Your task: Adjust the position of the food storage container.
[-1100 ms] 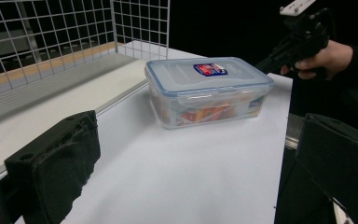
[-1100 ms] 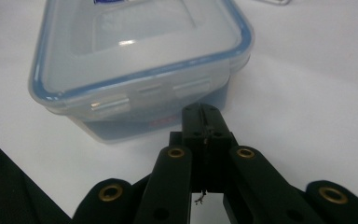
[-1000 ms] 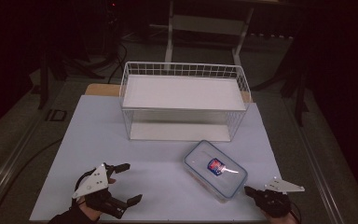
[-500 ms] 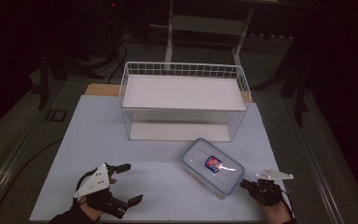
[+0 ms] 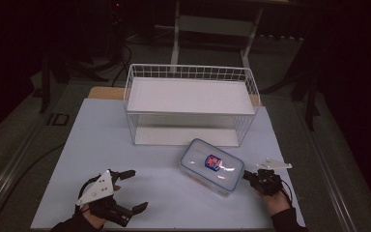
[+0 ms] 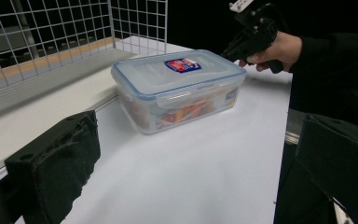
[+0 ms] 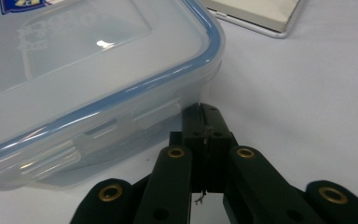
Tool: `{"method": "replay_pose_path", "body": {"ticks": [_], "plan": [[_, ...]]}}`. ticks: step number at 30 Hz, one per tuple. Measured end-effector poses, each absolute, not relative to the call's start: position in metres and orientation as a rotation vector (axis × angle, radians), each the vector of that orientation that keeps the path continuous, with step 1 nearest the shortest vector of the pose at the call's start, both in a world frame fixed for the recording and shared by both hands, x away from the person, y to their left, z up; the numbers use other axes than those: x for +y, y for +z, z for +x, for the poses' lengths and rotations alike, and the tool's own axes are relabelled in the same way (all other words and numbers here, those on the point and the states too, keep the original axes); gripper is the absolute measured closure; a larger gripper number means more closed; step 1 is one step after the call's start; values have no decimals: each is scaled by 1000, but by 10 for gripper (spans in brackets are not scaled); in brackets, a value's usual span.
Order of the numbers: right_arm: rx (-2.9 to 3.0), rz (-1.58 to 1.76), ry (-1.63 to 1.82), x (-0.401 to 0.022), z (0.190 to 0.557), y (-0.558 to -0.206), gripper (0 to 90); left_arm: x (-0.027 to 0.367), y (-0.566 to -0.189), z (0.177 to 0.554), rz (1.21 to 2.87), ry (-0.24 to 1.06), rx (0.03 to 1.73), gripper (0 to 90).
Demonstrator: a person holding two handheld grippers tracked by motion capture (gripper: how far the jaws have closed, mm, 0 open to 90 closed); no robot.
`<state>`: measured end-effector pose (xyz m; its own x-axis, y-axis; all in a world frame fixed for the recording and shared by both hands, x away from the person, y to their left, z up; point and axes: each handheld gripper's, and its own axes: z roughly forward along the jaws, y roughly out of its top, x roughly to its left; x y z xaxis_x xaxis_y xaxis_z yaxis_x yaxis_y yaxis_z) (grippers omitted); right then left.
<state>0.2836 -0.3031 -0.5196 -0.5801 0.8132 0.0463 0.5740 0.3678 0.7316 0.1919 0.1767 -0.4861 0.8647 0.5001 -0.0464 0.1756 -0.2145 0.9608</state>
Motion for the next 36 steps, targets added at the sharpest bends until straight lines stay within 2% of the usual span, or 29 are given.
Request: {"method": "replay_pose_path", "body": {"ticks": [9, 36], "plan": [[2327, 1205, 1047, -303, 263, -517, 900, 175, -487, 192, 1794, 317, 512, 0], [2337, 1176, 1012, -266, 310, -519, 900, 174, -488, 192, 1798, 308, 513, 0]]}}
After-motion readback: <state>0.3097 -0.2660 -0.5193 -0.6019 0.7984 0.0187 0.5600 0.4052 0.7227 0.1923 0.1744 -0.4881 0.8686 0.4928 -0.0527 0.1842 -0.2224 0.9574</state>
